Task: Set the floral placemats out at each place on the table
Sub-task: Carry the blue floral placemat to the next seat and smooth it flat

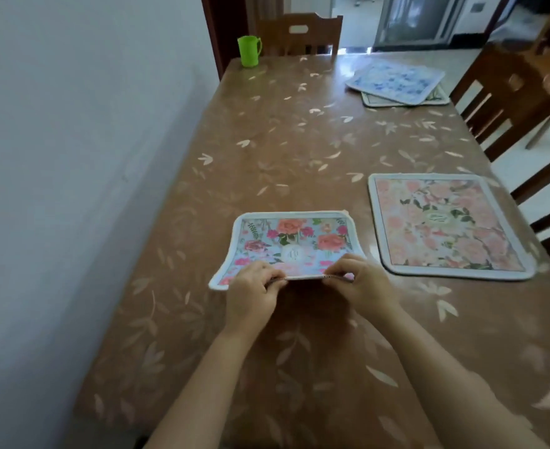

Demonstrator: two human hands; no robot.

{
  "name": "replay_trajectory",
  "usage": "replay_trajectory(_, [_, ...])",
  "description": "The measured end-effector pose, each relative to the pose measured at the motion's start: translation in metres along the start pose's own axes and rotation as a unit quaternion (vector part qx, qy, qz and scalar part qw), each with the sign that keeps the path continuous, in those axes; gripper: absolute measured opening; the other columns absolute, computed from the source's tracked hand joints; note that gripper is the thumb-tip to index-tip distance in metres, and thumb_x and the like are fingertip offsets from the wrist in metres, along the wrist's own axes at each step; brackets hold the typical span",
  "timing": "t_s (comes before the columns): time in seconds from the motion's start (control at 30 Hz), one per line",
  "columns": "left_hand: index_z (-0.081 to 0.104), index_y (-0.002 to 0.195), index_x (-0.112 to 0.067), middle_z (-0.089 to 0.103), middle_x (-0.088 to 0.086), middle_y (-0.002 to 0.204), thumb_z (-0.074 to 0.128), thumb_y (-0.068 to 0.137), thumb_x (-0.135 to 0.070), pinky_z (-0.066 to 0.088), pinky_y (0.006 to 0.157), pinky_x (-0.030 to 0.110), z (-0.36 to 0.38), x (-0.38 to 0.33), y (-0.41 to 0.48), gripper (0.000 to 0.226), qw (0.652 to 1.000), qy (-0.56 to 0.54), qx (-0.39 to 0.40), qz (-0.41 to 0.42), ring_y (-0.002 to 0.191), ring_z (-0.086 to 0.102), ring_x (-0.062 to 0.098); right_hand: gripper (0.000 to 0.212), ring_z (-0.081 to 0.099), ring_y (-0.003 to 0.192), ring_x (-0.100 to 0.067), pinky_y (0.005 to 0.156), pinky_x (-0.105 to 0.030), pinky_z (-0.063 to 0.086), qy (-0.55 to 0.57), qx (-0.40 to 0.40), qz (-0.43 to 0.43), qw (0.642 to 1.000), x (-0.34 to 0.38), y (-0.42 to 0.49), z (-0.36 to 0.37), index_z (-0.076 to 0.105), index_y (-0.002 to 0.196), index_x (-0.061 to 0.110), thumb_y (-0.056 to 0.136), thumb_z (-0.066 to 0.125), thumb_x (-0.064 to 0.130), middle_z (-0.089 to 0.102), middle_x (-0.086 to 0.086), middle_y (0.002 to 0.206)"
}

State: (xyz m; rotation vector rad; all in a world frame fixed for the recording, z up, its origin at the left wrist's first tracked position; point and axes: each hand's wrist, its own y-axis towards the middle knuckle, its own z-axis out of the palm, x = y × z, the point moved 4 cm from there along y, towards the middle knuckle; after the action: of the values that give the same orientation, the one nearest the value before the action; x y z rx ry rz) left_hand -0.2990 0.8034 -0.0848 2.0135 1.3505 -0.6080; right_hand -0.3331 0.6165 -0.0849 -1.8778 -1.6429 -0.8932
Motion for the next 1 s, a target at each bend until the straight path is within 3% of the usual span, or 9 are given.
replay_trajectory(0.1, [0.067,0.078,-0.007,0.062,0.004,0.076,0.073,0.072,-0.004,0.045,0.067,0.025,0.03,0.026,-0.03,0.009,0.998,0.0,0.057,-0.01,0.074,0.056,0.019,0.007,0.059,0.077,-0.018,0.073,-0.021,0.047,0.021,0.024,0.073,0.997,-0.031,-0.029,0.03,0.071,0.075,0.01,0.07,0.076,0.008,0.062,0.002,0.075])
replay_trajectory(0.2, [0.067,0.077,-0.007,0.06,0.003,0.075,0.073,0.072,-0.004,0.038,0.064,0.014,0.045,0.041,-0.055,0.008,0.996,-0.005,0.091,-0.019,0.071,0.052,0.012,0.008,0.058,0.078,-0.018,0.074,-0.024,0.047,0.026,0.038,0.104,0.994,-0.044,-0.051,0.048,0.071,0.074,0.009,0.069,0.076,0.006,0.062,0.0,0.077])
replay_trajectory(0.33, [0.065,0.074,-0.005,0.058,0.005,0.071,0.073,0.071,-0.001,0.042,0.064,0.022,0.051,0.053,-0.077,0.009,0.994,0.012,0.106,-0.018,0.071,0.054,0.018,0.008,0.058,0.08,-0.018,0.072,-0.024,0.045,-0.012,0.051,0.095,0.994,-0.046,-0.066,0.064,0.071,0.076,0.01,0.07,0.076,0.009,0.063,-0.003,0.081])
replay_trajectory(0.47, [0.064,0.072,-0.003,0.059,0.007,0.072,0.073,0.07,0.002,0.04,0.067,0.018,0.05,0.059,-0.086,0.011,0.995,0.008,0.095,-0.03,0.072,0.055,0.02,0.009,0.056,0.083,-0.016,0.072,-0.022,0.042,-0.042,0.04,0.08,0.995,-0.042,-0.074,0.072,0.071,0.078,0.011,0.07,0.076,0.011,0.062,-0.002,0.082])
replay_trajectory(0.8, [0.064,0.072,-0.009,0.058,-0.001,0.075,0.073,0.07,0.0,0.046,0.071,0.021,0.029,0.076,-0.103,0.013,0.993,-0.053,0.088,-0.049,0.075,0.054,0.012,0.009,0.056,0.089,-0.021,0.077,-0.037,0.052,-0.042,0.042,0.052,0.997,-0.022,-0.103,0.087,0.067,0.08,0.009,0.073,0.073,0.009,0.062,-0.005,0.089])
replay_trajectory(1.0, [0.064,0.074,-0.007,0.059,0.001,0.077,0.073,0.07,0.004,0.046,0.071,0.023,0.004,0.091,-0.102,0.014,0.996,-0.041,0.072,-0.035,0.077,0.055,0.015,0.015,0.055,0.099,-0.021,0.074,-0.035,0.053,-0.069,0.041,0.028,0.996,-0.019,-0.124,0.077,0.063,0.082,0.007,0.073,0.074,0.013,0.061,-0.007,0.098])
